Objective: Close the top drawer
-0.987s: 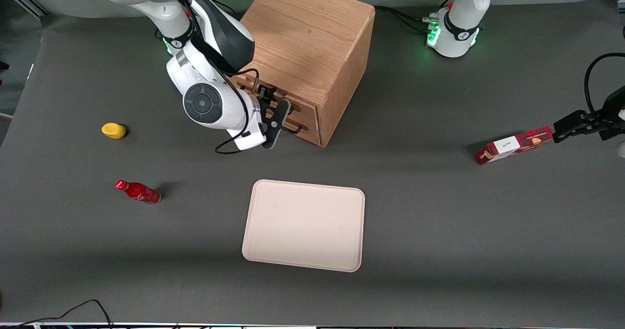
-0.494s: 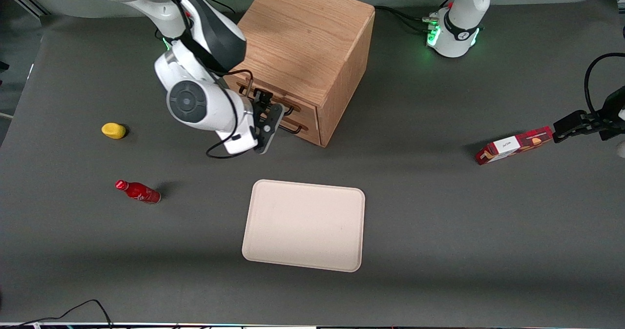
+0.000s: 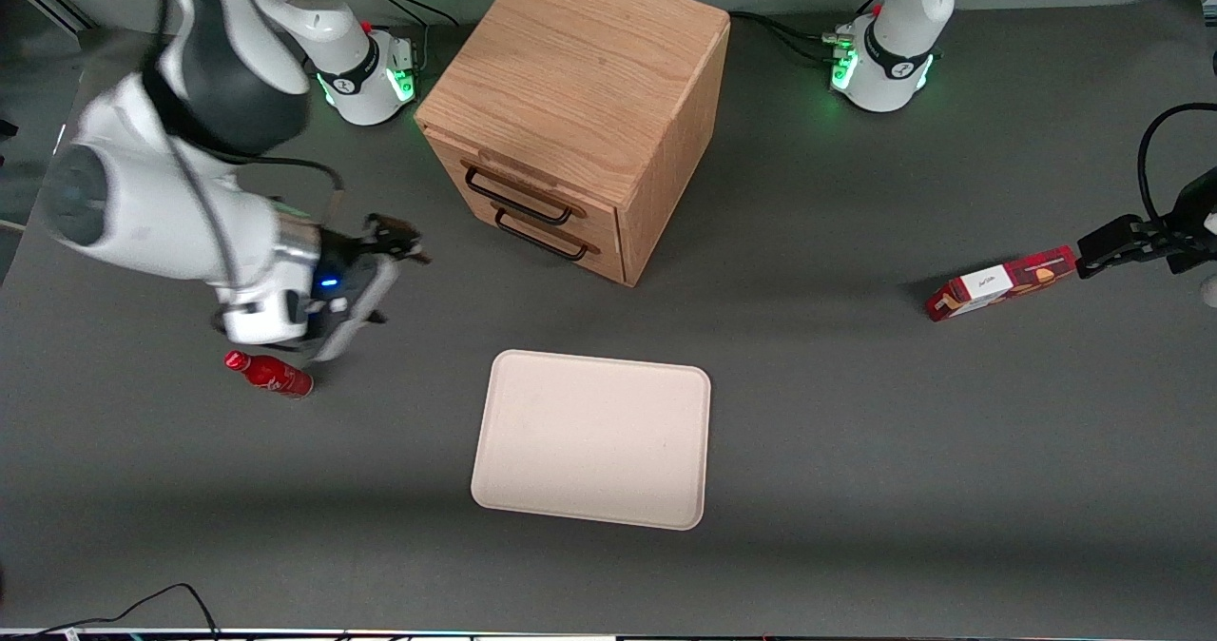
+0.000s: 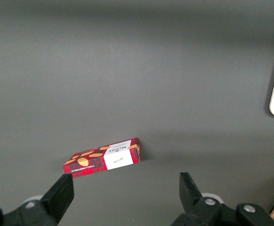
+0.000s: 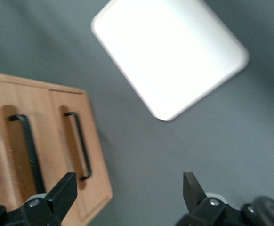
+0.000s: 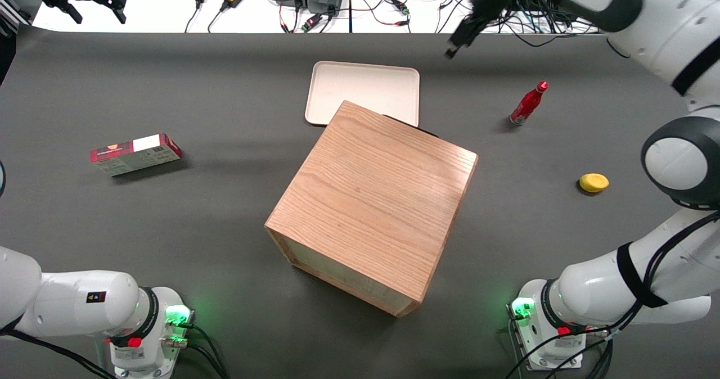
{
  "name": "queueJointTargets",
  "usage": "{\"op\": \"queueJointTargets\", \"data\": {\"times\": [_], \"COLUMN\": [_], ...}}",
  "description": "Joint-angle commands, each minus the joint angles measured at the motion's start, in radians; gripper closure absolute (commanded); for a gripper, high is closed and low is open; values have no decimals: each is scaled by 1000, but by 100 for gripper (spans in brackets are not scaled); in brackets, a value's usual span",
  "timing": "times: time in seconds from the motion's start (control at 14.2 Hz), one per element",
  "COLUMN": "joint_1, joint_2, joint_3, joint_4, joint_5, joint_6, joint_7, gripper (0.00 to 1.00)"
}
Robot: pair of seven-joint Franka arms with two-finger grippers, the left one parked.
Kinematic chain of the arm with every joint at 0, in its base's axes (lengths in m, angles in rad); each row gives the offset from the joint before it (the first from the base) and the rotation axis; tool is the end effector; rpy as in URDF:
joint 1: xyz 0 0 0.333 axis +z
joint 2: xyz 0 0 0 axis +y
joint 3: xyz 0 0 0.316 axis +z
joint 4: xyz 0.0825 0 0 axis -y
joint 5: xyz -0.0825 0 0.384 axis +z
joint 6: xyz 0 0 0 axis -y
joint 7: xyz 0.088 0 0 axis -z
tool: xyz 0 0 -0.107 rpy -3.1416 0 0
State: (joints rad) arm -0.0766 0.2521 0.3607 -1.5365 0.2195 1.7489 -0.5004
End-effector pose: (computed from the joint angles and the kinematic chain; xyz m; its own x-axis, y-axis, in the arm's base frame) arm 0.6084 0.1741 0.5186 0.7489 0.6525 0.1155 0.6552 -0.7029 -0.2769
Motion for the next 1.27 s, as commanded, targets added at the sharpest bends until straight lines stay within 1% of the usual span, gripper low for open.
{"op": "queueJointTargets", "data": {"times": [0.0,0.07,0.14,0.28,0.42,0.49,0.56,0.78,0.92,0.99,1.13,1.2], "joint_1": [-6,-26,-40,-55,-57,-58,-72,-80,-72,-69,-71,-71], "joint_2": [-60,-71,-86,-111,-119,-128,-132,-163,-175,-192,-238,-258], "joint_3": [-135,-169,-190,-265,-328,-341,-341,-332,-324,-304,-255,-235], "joint_4": [-17,-19,-20,-25,-24,-24,-24,-20,-20,-24,-49,-68], "joint_5": [24,24,11,-5,-55,-78,-81,-75,-80,-89,-149,-169], "joint_6": [-2,0,12,46,50,53,54,54,52,47,5,-29], "joint_7": [0,6,11,17,29,40,68,293,402,434,505,508], "gripper": [0,0,0,0,0,0,0,0,0,0,0,0]}}
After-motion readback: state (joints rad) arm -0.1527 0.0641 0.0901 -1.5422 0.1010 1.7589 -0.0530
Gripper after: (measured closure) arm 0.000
